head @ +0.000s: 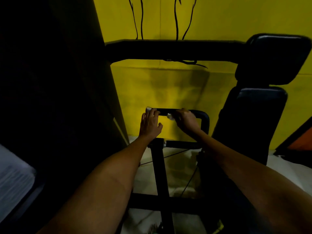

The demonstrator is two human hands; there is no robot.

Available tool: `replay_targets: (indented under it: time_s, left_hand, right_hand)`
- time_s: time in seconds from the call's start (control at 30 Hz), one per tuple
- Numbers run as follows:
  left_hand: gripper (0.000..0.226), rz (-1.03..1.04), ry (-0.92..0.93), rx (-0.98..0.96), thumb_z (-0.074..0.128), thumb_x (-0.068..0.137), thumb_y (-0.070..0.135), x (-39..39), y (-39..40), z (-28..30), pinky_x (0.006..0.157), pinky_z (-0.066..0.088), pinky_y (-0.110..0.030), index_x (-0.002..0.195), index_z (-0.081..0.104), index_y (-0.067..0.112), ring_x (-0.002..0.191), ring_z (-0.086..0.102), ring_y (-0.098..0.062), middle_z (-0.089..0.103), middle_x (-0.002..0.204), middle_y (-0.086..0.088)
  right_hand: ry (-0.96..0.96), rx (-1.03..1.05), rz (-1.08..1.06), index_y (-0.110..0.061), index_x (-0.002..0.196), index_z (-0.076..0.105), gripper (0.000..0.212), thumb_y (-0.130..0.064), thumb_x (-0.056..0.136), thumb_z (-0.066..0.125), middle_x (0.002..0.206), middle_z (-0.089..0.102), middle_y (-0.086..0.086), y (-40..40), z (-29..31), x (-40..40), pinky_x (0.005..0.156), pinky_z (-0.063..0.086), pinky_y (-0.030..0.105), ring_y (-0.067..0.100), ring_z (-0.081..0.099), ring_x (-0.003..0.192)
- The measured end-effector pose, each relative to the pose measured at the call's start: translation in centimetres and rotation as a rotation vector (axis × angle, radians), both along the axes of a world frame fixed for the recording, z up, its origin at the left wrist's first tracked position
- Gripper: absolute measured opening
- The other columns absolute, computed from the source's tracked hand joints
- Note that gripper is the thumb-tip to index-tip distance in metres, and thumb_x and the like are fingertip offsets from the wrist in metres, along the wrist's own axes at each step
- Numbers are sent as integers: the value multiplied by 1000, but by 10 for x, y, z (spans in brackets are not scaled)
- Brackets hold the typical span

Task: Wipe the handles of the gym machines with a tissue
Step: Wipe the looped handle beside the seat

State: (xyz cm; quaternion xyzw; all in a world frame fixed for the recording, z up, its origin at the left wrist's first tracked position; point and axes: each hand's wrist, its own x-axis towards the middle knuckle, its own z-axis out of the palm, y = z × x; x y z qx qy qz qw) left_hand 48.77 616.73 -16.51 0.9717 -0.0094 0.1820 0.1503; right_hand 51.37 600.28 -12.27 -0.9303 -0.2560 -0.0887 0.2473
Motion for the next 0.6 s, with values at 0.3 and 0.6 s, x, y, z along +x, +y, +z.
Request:
replay_targets:
  time_s: [0.3,0.6]
  left_hand:
    - [69,14,46,-131,62,85,19,46,28,-32,115,15,-42,145,30,8,139,28,-27,27,152,-8]
    - [56,-75,-256,-343,44,86,23,63,28,-66,98,43,-37,140,31,12,125,39,-27,33,142,-7]
  right_hand:
    - [20,35,-69,0,90,67,23,-20,92,58,90,67,17,43,-6,54,65,44,35,32,62,84]
    - [-35,-3,145,0,101,65,22,4,82,56,97,66,15,72,-22,66,58,40,30,33,63,81]
